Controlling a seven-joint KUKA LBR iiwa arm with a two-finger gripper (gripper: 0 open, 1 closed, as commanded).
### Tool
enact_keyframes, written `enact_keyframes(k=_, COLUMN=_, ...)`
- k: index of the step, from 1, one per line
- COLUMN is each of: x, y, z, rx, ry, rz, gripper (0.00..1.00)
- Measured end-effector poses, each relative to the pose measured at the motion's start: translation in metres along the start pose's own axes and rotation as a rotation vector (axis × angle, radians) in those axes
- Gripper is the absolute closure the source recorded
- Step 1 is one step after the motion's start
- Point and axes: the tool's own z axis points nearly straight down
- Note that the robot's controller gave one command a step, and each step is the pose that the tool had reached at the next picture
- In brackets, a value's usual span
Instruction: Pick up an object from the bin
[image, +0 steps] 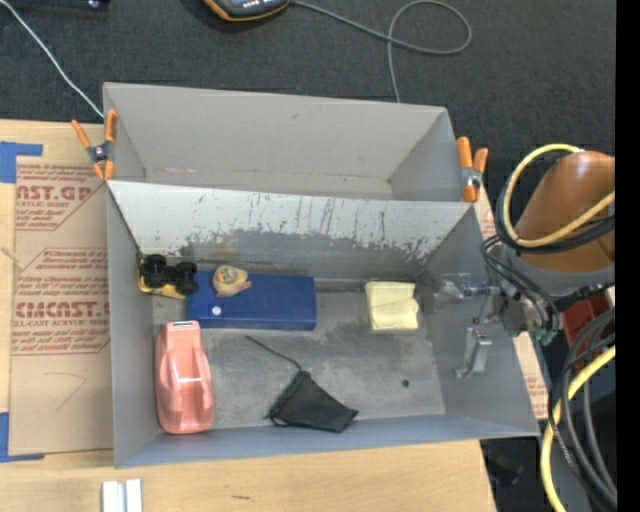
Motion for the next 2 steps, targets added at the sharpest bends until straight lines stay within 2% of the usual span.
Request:
enact_keyframes(k=1, x=-0.066, y=0.05, z=0.085, rx=0.0, ry=-0.001, rz=-0.036, gripper=0.0)
enact_keyframes(k=2, x=-0.035, y=0.033, z=0.07, rx=0.0, ry=-0.002, rz=-0.082, gripper=1.0)
